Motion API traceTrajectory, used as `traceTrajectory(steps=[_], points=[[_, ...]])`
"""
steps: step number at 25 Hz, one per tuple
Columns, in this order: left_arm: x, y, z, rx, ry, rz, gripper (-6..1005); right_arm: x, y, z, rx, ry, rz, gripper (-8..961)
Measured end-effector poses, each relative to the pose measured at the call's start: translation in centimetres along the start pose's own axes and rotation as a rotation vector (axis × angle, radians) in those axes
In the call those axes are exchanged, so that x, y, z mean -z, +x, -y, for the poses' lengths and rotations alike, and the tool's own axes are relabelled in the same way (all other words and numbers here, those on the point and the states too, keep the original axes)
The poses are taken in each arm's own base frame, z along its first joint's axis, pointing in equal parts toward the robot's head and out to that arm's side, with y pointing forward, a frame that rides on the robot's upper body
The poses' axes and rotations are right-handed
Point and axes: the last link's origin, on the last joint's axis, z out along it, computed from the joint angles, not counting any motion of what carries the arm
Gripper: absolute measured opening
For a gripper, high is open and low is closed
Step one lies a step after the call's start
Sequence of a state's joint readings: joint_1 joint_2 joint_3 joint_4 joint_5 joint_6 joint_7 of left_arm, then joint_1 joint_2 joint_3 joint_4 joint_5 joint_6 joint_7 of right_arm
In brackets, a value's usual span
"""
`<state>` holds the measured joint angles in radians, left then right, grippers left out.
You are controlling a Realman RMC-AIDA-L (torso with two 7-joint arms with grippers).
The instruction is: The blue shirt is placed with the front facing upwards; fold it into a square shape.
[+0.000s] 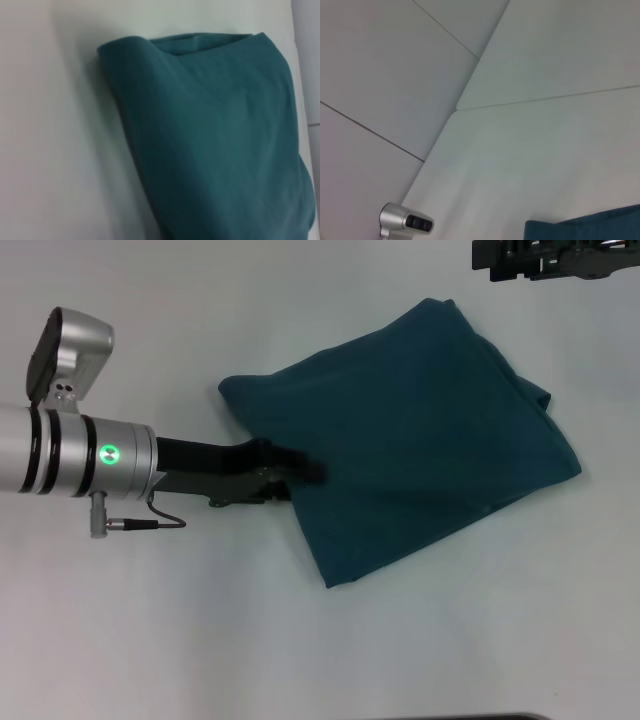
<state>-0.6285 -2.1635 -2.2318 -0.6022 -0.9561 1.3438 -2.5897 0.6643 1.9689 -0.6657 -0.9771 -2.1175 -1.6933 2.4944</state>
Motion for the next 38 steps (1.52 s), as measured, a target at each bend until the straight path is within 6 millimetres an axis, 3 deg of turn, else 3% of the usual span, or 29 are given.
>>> traceTrajectory(steps=[13, 18, 29, 38], points=[[0.1, -0.7, 0.0, 0.020, -0.048, 0.012, 197, 0.2, 0.0, 0.2, -0.013, 0.003, 0.010, 541], [1.3, -1.5, 0.4, 0.030, -0.088, 0.024, 161, 0.1, 0.0, 0.2, -0.016, 0.003, 0.010, 542], [7.1, -0.8, 4.0, 0.092, -0.029, -0.054, 136, 0.1, 0.3, 0.5, -0.028, 0.002, 0.004, 541], [8.0, 0.1, 4.5, 0.083, 0.007, -0.089, 133, 0.1, 0.4, 0.7, -0.036, 0.001, 0.001, 540]])
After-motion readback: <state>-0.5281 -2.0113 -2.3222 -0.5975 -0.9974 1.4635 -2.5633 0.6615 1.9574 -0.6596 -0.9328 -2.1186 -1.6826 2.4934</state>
